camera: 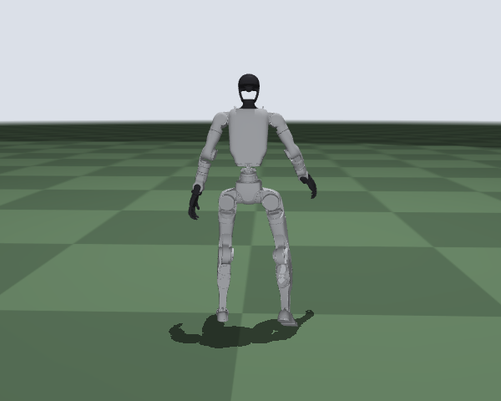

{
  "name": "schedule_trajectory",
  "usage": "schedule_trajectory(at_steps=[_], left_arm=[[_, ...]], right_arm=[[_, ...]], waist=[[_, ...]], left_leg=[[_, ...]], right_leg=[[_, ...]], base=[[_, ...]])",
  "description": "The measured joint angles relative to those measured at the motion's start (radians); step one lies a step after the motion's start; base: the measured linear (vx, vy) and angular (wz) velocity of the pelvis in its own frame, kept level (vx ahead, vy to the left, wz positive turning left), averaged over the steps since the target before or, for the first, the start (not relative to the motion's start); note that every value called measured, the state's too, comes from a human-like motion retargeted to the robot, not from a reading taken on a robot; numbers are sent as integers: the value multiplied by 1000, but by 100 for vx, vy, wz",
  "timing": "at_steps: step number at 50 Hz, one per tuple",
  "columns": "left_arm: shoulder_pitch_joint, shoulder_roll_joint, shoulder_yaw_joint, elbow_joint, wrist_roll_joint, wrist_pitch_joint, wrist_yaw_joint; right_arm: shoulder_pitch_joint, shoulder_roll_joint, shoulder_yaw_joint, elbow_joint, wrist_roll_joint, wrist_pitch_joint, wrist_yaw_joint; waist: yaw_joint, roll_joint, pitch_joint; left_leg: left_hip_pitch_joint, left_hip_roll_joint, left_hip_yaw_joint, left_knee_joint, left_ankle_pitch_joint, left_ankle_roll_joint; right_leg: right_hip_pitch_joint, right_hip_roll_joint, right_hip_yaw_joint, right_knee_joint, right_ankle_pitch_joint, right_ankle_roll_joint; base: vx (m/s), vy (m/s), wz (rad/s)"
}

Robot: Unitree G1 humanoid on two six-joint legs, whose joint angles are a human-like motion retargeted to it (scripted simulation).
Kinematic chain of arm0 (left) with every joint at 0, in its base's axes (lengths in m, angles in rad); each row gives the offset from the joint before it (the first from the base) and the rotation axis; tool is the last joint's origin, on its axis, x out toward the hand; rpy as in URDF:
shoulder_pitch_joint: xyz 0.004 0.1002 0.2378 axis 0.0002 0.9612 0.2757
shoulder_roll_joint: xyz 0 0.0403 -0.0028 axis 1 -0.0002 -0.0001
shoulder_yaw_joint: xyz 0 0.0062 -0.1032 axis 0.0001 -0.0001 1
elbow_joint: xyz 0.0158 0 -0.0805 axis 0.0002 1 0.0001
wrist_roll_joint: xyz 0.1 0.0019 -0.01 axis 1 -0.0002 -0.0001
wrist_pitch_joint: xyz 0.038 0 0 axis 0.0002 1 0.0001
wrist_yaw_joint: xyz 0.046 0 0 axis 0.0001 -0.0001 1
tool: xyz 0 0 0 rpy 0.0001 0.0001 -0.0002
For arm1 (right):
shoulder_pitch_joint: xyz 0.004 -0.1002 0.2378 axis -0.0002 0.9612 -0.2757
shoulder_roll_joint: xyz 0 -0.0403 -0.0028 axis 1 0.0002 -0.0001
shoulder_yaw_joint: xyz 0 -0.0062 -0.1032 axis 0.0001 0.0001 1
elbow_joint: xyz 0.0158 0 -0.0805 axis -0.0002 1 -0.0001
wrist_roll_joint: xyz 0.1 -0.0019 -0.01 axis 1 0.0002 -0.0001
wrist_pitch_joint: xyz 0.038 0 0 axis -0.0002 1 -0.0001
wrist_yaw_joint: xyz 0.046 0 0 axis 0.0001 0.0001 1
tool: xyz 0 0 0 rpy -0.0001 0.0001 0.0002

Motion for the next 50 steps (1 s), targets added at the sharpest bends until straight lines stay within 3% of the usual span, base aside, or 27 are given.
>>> schedule_trajectory(at_steps=[2,5,7,8,10,12,15,17,20,22,25,28,33,37,40,42,47,50], left_arm=[[-29,35,-7,-52,3,8,24],[-90,91,-15,-132,-31,16,99],[-118,120,-9,-187,-49,7,101],[-155,135,-14,-207,-75,14,138],[-210,157,-22,-247,-121,0,160],[-268,171,-22,-271,-148,-13,194],[-320,182,-39,-306,-186,-34,175],[-350,183,-53,-321,-198,-53,179],[-377,171,-78,-333,-190,-75,184],[-379,153,-89,-331,-160,-81,188],[-345,110,-108,-322,-156,-139,192],[-309,62,-131,-283,-134,-134,208],[-212,-1,-149,-184,-28,-136,168],[-141,-17,-132,-94,49,-134,159],[-95,-16,-88,-35,49,-119,159],[-69,-5,-45,-10,22,-94,145],[21,28,104,-13,-96,-31,98],[51,36,184,-28,-208,4,80]], right_arm=[[70,-26,-93,-67,84,-18,-29],[134,-89,-183,-162,91,-19,-133],[173,-142,-227,-237,14,9,-68],[163,-180,-233,-267,-2,24,-93],[141,-228,-258,-352,63,-27,-4],[110,-321,-267,-364,-187,21,-180],[46,-369,-256,-472,-150,-14,-65],[-5,-415,-235,-514,-282,5,-106],[-99,-417,-161,-626,-384,16,-155],[-171,-395,-80,-694,-464,28,-177],[-289,-331,96,-722,-646,-31,-170],[-432,-275,328,-626,-822,-1,-147],[-593,-155,656,-303,-1081,22,-28],[-569,-97,738,-90,-1194,41,-1],[-484,-70,667,23,-1138,68,-28],[-396,-52,538,55,-990,82,-52],[-155,17,120,25,-437,59,-84],[-48,43,-102,-15,-70,9,-100]], waist=[[-19,-6,-9],[-48,-15,-24],[-76,-24,-45],[-82,-24,-44],[-101,-26,-52],[-112,-31,-57],[-130,-43,-71],[-132,-59,-70],[-126,-94,-53],[-106,-109,-38],[-68,-92,-17],[-25,-67,14],[28,-58,30],[64,-56,28],[78,-53,18],[86,-55,7],[94,-60,-25],[81,-43,-14]], left_leg=[[33,-1,-19,-19,-5,10],[60,3,-55,-32,-8,17],[59,4,-87,-6,-38,27],[62,6,-104,-19,-24,21],[71,7,-138,-34,-21,13],[86,5,-170,-61,-21,-1],[104,-3,-225,-94,-26,-15],[119,-17,-264,-112,-33,-25],[140,-53,-330,-118,-51,-30],[136,-70,-372,-97,-64,-23],[103,-61,-417,-14,-91,1],[39,-44,-410,87,-63,-14],[-64,3,-161,191,-81,-7],[-100,40,92,194,-105,7],[-115,56,210,181,-111,24],[-113,71,273,167,-114,33],[-38,91,364,50,-57,10],[16,74,282,-45,-26,-20]], right_leg=[[-89,-2,14,181,26,-25],[-209,-19,-1,385,-20,-68],[-262,-43,-31,455,-61,-38],[-292,-35,-24,456,-72,-70],[-330,-25,-16,431,-88,-66],[-347,-13,7,348,-98,-44],[-326,5,56,115,-114,1],[-276,4,97,-106,-117,37],[-182,-7,191,-409,-41,96],[-143,-14,235,-486,30,116],[-130,-7,181,-424,14,114],[-122,2,102,-370,-14,113],[-115,-29,-32,-304,-52,122],[-91,-63,-164,-293,-66,114],[-63,-79,-272,-294,-70,114],[-42,-84,-341,-295,-71,115],[25,-80,-481,-281,-61,109],[88,-67,-537,-269,-15,49]], base=[[40,17,56],[37,10,72],[34,3,91],[29,0,78],[28,-4,81],[29,-9,92],[30,-16,102],[31,-24,115],[30,-31,119],[25,-36,106],[20,-36,100],[14,-36,103],[12,-28,134],[10,-15,174],[9,-7,191],[13,-1,185],[17,8,155],[18,21,143]])
